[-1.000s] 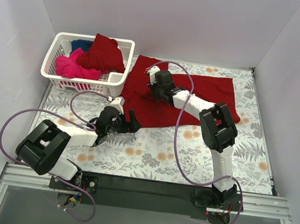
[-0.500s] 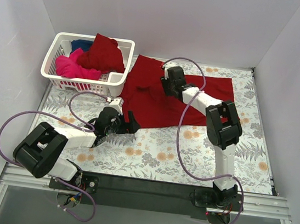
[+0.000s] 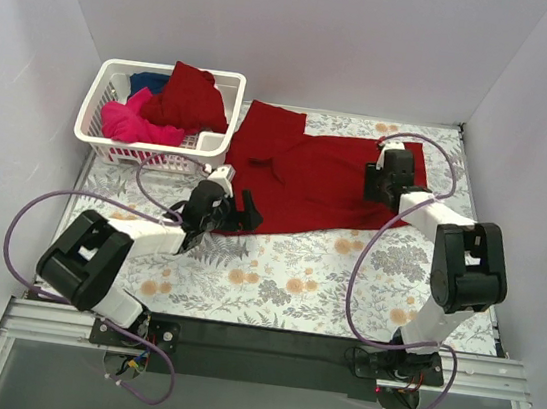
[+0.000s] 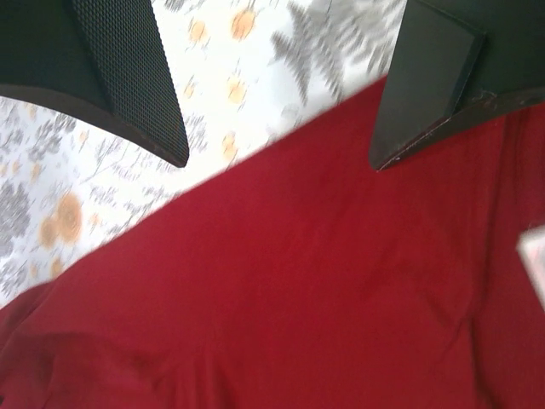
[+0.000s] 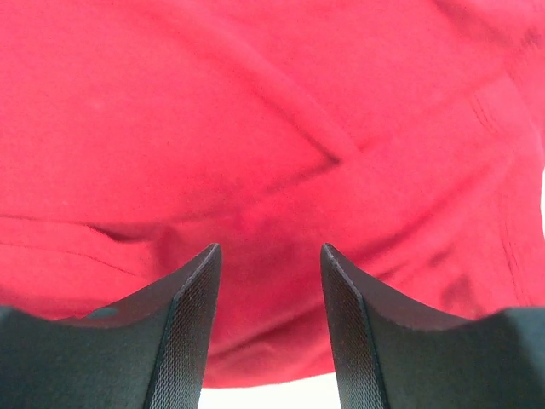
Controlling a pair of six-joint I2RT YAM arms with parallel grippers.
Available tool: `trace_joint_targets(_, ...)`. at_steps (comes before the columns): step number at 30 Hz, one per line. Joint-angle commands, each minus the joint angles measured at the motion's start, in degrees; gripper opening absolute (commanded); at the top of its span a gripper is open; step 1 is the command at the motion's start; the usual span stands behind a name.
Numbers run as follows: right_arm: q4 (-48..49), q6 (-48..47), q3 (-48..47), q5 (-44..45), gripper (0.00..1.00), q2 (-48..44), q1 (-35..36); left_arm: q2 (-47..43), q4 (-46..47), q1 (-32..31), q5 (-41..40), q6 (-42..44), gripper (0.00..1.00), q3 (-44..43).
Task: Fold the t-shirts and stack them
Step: Fold the tshirt
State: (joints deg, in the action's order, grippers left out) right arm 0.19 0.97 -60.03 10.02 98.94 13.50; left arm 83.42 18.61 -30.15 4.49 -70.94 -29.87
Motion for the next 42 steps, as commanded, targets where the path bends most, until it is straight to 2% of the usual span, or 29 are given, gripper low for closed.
trace_joint_targets(1,2.6,1.5,2.5,-3.8,0.46,-4.9,-3.2,3.5,2.3,-0.3,0.6,2.1,0.80,-8.0)
trace_joint_targets(7,1.4,3.3,4.7,-7.9,0.48,-7.5,-14.0,14.7,4.6,-0.7,1.9,5.4,0.80,-20.7)
trace_joint_targets(14,1.3,3.5,6.8,-7.2,0.48,-8.7,-21.2,23.4,6.6,-0.9,5.3,6.3,0.80,-28.3)
trace_joint_targets(24,1.2,4.5,11.2,-6.7,0.48,-12.1,-25.5,26.0,7.8,-0.8,7.5,6.7,0.80,-27.7)
trace_joint_targets(30,1.5,4.3,10.3,-8.6,0.48,-11.0,-27.0,27.3,6.4,-0.8,6.8,7.0,0.80,-28.2)
trace_joint_targets(34,3.4,4.7,10.6,-15.7,0.47,-9.3,-29.4,27.3,6.0,-0.9,6.0,6.8,0.80,-27.1)
trace_joint_targets(42,5.2,6.3,10.9,-23.3,0.40,-5.1,-32.0,27.2,7.0,-0.8,6.1,5.9,0.80,-24.5)
